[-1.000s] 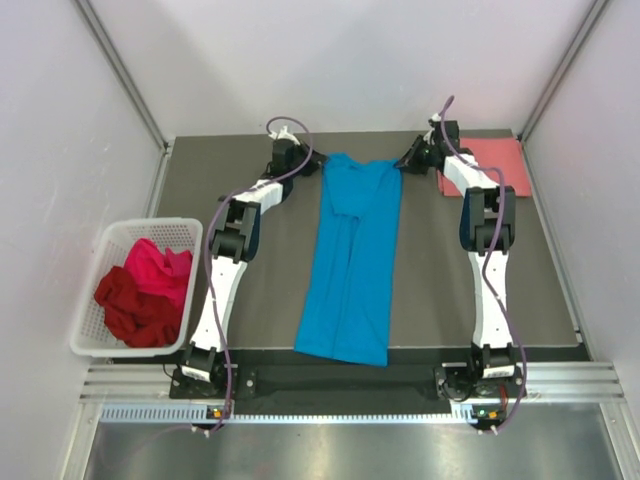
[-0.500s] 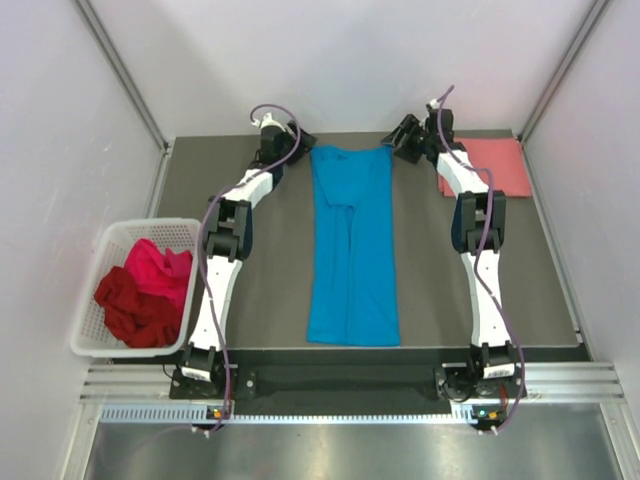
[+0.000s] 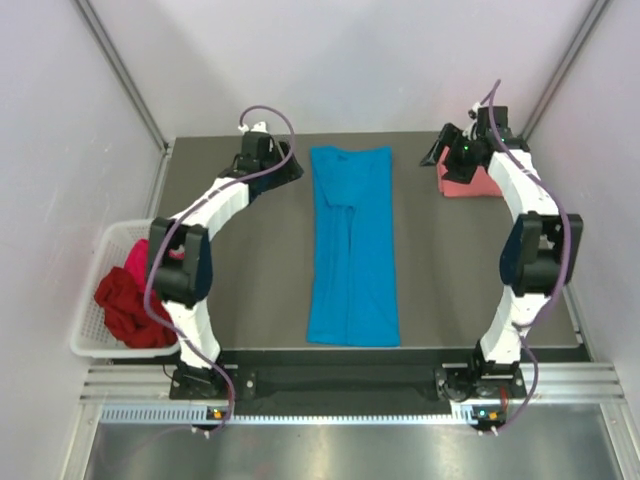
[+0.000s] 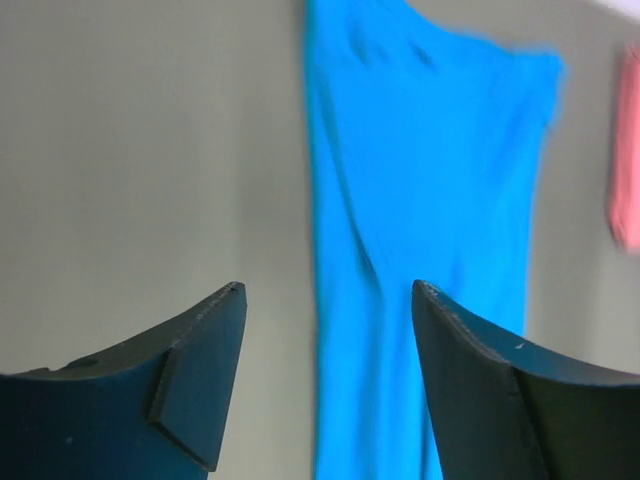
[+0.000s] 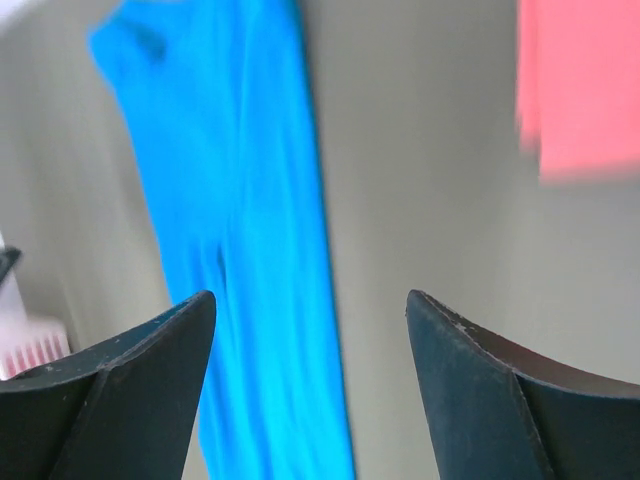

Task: Fold and stack the t-shirts
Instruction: Fold the tshirt

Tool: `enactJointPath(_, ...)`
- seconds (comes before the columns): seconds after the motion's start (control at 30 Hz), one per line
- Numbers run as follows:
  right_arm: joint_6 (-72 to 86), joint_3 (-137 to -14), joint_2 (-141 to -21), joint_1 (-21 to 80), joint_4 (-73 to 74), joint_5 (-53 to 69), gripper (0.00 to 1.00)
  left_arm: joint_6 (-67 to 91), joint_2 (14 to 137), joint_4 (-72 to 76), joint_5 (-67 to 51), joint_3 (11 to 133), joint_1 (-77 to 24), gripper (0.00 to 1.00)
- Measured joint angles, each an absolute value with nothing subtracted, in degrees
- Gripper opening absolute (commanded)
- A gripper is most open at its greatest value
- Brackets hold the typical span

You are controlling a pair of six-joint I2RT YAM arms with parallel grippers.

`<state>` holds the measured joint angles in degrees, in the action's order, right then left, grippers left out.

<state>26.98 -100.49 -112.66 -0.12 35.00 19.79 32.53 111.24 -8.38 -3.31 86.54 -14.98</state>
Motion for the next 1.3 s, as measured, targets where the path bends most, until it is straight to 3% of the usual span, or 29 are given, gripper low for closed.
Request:
enactJointPath(0.13, 23.97, -81.49, -95.92, 1.52, 35.7, 21.52, 0.76, 30.68, 96.38, -11.68, -4.91, 73.89, -20.4, 0.68)
enactJointPath(0.33, 21.67, -58.02, -81.95, 6.81, 37.67, 24.12, 0.66, 33.67, 79.42, -14.68, -12.82, 54.39, -24.84, 0.68)
enactJointPath(0.5, 22.68, -42.28, -71.81, 17.52, 35.68, 26.68, 0.56, 37.76, 72.42, -17.06, -15.29, 43.29, -26.89, 0.67)
enactJointPath(0.67, 27.59, -29.41, -62.94, 24.03, 31.22, 28.62, 0.46, 41.43, 70.7, -18.52, -15.64, 38.96, -32.86, 0.61)
enactJointPath(0.97, 31.94, -23.68, -59.53, 24.67, 26.26, 28.51, 0.47, 46.5, 70.78, -22.48, -15.22, 34.52, -37.65, 0.53)
enactJointPath(1.3, 33.69, -20.56, -58.08, 25.74, 25.32, 28.38, 0.47, 52.07, 70.35, -22.22, -17.17, 28.67, -39.46, 0.54)
